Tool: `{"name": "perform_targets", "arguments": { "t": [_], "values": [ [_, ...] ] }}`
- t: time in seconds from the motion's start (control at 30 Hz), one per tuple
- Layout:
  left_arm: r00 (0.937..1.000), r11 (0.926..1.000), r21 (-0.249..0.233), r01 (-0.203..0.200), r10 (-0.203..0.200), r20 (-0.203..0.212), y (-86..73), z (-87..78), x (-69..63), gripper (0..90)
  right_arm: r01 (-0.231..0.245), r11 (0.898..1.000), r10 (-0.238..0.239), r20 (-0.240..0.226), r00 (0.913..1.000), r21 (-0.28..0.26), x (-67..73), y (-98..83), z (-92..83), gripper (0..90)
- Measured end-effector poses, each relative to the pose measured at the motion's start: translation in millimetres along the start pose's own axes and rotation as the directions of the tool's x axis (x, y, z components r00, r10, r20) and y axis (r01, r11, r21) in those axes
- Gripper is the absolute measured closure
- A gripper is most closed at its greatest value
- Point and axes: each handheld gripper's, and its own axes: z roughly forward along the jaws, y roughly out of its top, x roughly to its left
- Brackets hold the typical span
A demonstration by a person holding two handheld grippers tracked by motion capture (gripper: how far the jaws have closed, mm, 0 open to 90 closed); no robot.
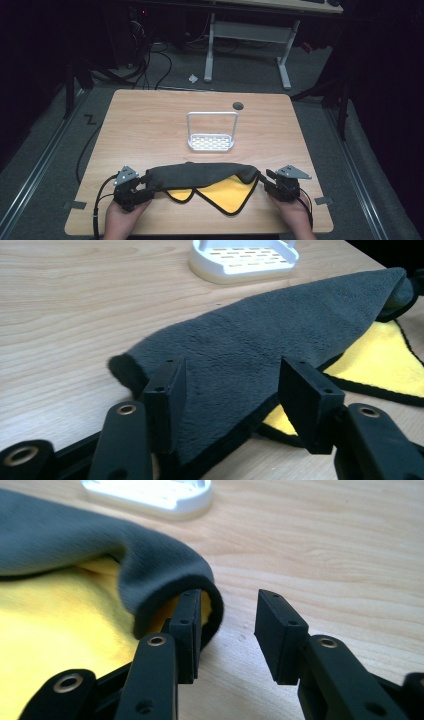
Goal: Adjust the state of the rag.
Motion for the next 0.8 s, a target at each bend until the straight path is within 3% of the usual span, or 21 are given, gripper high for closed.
{"name": "perform_targets", "arguments": {
  "t": [0.17, 0.33, 0.47, 0.53, 0.8],
  "values": [
    [0.9996, 0.9995, -0.022, -0.023, 0.023, 0.015, 1.5, 0.9, -13.3, 46.8, 0.026, 0.999, -0.027, -0.025, 0.9993, -0.047, 13.7, 7.0, -9.7, 64.0],
    [0.9978, 0.9989, 0.004, -0.047, 0.046, 0.048, -0.1, 8.4, -26.3, 48.1, 0.064, 0.996, -0.069, -0.07, 0.9952, -0.069, 32.4, 12.6, -10.7, 64.5],
    [0.9959, 0.9979, 0.019, -0.062, 0.06, 0.068, -1.6, 15.1, -34.3, 48.3, 0.1, 0.993, -0.105, -0.101, 0.9893, -0.058, 47.3, 12.3, -5.0, 65.3],
    [0.9929, 0.9943, 0.052, -0.093, 0.089, 0.079, -4.4, 25.4, -42.3, 48.3, 0.111, 0.993, -0.115, -0.118, 0.9863, -0.044, 52.4, 10.8, 0.2, 65.6],
    [0.9851, 0.9867, 0.102, -0.127, 0.113, 0.129, -11.0, 43.2, -59.4, 52.0, 0.141, 0.99, -0.14, -0.16, 0.9773, -0.004, 63.9, 5.8, 11.5, 67.9]
  ]
}}
